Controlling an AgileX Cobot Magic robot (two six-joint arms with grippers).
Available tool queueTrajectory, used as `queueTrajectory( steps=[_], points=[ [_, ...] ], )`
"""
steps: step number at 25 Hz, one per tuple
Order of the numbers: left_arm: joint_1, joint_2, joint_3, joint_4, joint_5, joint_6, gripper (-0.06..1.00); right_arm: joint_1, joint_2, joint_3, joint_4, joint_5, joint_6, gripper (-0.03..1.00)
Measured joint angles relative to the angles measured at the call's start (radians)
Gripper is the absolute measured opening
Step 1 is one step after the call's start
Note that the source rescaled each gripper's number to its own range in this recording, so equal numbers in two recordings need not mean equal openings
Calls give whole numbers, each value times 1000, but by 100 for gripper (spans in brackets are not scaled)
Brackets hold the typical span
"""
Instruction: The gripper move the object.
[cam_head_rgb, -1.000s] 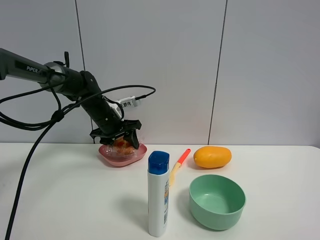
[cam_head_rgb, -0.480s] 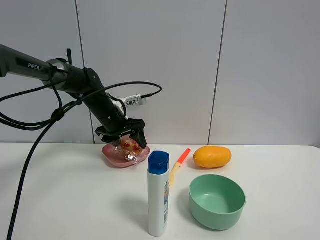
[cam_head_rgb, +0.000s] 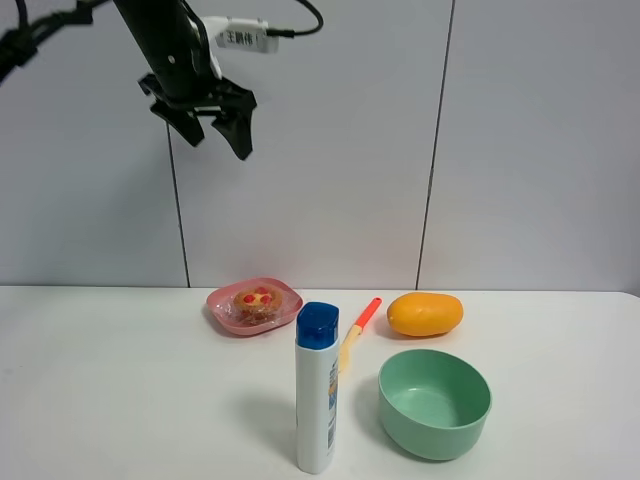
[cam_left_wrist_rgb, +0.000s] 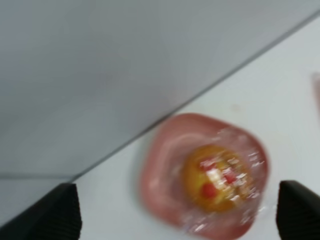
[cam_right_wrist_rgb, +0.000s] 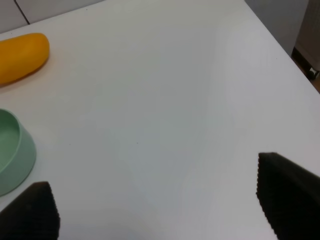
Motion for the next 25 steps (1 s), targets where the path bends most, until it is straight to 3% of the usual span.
queueTrajectory(
  steps=[2, 10, 17, 25],
  points=[
    [-13, -51, -16, 78, 71, -18, 71, 0, 0, 0, 0, 0, 0, 100],
    [-32, -291, 36, 258, 97, -143, 71, 0, 0, 0, 0, 0, 0, 100],
    [-5, -602, 502, 285, 98, -207, 71, 0, 0, 0, 0, 0, 0, 100],
    [144, -1038, 1060, 192, 98, -238, 71, 0, 0, 0, 0, 0, 0, 100]
  ],
)
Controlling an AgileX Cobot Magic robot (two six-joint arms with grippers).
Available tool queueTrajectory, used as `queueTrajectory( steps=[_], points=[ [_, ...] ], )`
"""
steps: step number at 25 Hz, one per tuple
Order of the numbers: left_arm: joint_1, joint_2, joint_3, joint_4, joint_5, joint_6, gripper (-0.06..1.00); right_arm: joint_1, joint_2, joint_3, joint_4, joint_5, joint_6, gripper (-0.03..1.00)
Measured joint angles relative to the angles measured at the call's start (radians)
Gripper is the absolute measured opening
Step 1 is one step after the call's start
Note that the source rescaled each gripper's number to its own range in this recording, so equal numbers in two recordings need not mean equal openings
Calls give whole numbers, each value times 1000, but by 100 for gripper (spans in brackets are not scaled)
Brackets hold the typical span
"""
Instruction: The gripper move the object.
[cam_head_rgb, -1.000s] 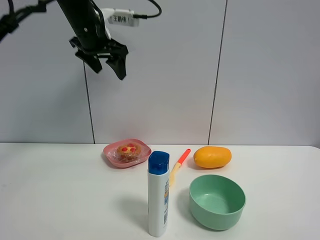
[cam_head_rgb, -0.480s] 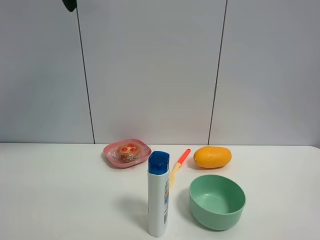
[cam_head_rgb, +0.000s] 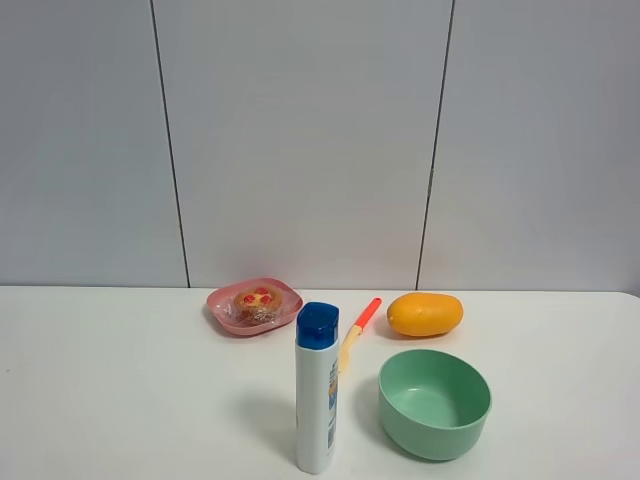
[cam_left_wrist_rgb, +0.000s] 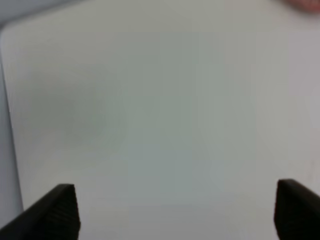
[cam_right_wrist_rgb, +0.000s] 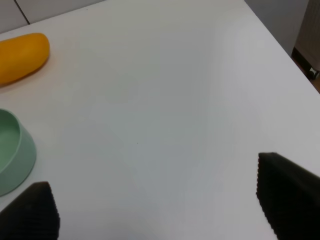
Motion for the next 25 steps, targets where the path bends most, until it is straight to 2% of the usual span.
queueTrajectory(
  steps=[4, 7, 13, 19, 25],
  points=[
    [77, -256, 203, -19, 1, -2, 71, 0, 0, 0, 0, 0, 0, 100],
    [118, -450, 303, -55, 1, -4, 71, 0, 0, 0, 0, 0, 0, 100],
    [133, -780, 433, -105, 2, -25, 71, 0, 0, 0, 0, 0, 0, 100],
    [135, -946, 515, -108, 2, -59, 75, 0, 0, 0, 0, 0, 0, 100],
    [188, -996, 569, -111, 2, -18, 78, 0, 0, 0, 0, 0, 0, 100]
  ],
)
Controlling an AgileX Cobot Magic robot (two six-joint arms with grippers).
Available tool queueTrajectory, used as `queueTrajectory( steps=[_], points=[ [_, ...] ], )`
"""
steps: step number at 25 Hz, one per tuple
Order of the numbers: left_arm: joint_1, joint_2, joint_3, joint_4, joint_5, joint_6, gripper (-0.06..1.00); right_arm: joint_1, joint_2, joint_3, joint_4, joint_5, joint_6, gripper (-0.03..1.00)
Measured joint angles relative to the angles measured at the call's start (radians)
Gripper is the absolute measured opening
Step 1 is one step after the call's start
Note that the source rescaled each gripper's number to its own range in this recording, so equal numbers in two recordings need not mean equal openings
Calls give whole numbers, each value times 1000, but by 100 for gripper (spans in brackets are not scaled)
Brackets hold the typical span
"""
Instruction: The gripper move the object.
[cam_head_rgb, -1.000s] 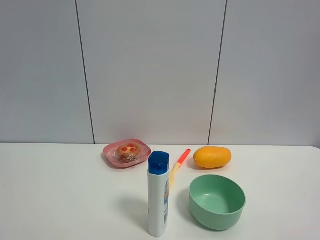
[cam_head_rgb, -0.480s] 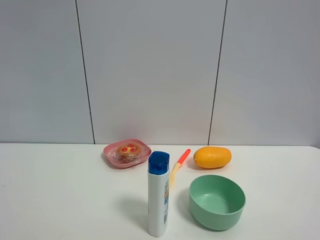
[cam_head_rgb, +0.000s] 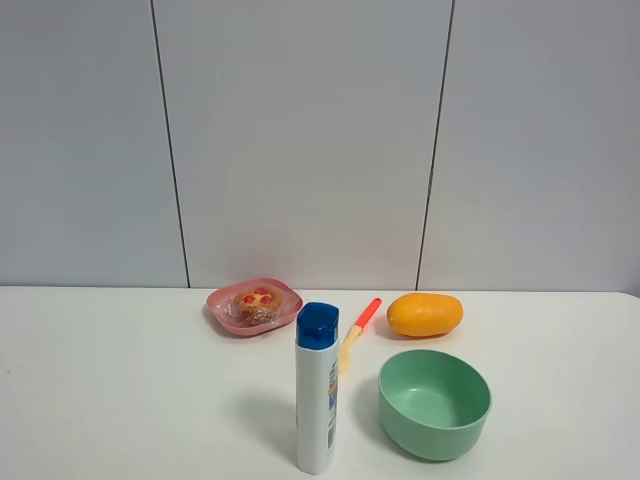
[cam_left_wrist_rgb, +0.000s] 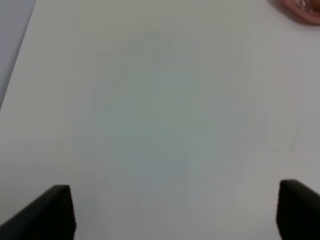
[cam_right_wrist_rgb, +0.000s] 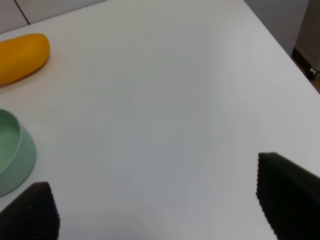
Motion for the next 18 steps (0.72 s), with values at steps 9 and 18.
queueTrajectory(
  steps=[9, 18],
  points=[
    [115, -72, 125, -37, -29, -20, 78, 0, 0, 0, 0, 0, 0, 100],
    [248, -111, 162, -74, -144, 85, 78, 0, 0, 0, 0, 0, 0, 100]
  ],
)
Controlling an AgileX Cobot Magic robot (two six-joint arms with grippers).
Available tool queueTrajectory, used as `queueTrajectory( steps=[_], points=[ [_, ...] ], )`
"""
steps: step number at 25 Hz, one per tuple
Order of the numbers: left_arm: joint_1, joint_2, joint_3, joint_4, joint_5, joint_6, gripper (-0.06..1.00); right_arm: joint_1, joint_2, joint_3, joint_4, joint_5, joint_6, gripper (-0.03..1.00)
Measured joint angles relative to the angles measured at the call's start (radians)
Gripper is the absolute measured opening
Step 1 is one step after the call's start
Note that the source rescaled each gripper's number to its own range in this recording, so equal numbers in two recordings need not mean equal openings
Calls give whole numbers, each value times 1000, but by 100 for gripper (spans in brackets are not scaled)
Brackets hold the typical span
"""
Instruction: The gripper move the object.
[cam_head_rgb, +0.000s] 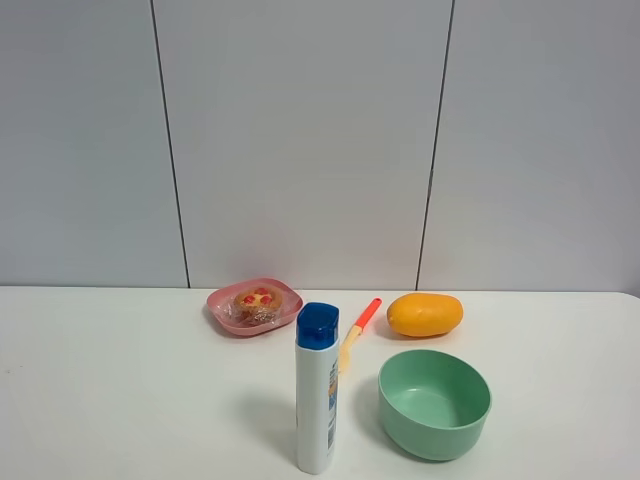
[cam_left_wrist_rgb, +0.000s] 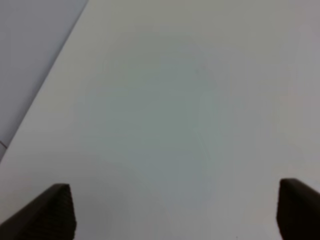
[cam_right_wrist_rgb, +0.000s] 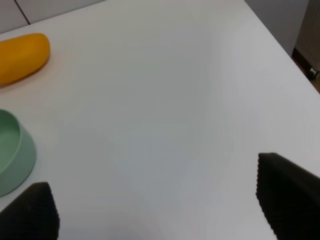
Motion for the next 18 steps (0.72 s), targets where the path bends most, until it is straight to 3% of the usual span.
queueTrajectory(
  steps=[18],
  points=[
    [1, 0, 7, -25, -13, -26, 78, 0, 0, 0, 0, 0, 0, 100]
  ],
)
